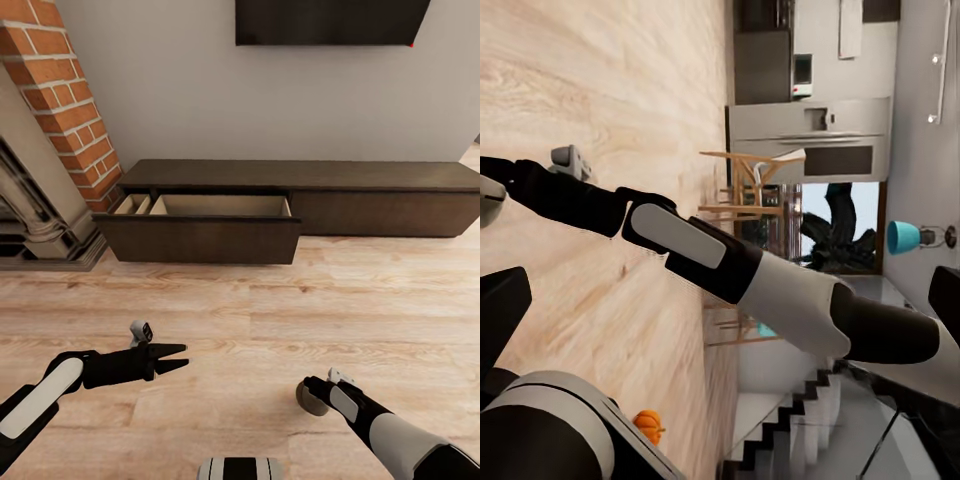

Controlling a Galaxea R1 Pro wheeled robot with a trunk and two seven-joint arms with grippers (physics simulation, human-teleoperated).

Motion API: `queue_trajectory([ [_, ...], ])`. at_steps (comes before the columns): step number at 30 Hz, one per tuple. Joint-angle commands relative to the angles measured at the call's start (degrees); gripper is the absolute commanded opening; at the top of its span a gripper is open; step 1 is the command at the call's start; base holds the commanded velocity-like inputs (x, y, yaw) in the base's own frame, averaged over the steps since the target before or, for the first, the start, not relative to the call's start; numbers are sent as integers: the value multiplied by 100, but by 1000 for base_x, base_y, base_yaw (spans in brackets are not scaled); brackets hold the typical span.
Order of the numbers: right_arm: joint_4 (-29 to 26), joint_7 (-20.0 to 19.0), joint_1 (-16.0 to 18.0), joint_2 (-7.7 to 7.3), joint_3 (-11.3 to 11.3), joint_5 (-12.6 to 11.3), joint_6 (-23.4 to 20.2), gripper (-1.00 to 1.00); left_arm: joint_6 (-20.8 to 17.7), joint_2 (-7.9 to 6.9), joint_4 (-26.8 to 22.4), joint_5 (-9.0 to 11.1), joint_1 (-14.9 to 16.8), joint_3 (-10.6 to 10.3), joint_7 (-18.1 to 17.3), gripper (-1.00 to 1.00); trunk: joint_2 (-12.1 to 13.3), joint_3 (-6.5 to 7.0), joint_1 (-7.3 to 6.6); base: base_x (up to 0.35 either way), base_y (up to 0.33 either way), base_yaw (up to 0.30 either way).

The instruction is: Place each of the two pumpkins and all three candles from the living room inside a cabinet in the living room (use any cabinet), then make sure every cabinet is closed, and position the cauldron so it is next to a table in the living room.

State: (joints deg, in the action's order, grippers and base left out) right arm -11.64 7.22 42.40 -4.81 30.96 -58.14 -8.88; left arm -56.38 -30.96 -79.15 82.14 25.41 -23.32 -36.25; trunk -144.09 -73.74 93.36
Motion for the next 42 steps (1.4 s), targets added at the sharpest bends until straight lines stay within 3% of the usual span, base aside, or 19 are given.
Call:
queue_trajectory([
  [1, -23, 43, 0, -5, 42, -40, -26, -100, -14, -1, 5, 4, 8, -13, -21, 100, -2, -4, -1, 0, 6, 284],
  [11, -31, -54, -4, -14, 62, -28, 185, -100, -17, -6, 5, 4, 8, -12, -23, 100, -2, -4, -1, 0, 1, 193],
  [14, -31, -106, -4, -19, 277, -32, 282, -100, -21, -7, 5, 4, 8, -11, -23, 100, -2, -4, -1, 0, 0, 16],
  [19, -31, -350, -4, -20, 394, -46, 312, -100, -22, -7, 5, 7, 8, -8, -23, 100, -2, -4, -1, 0, 0, 3],
  [42, -23, -511, -4, -11, 428, -49, 308, -100, -23, -16, 66, 13, 8, -6, -23, 100, -2, -4, -1, 0, 0, 0],
])
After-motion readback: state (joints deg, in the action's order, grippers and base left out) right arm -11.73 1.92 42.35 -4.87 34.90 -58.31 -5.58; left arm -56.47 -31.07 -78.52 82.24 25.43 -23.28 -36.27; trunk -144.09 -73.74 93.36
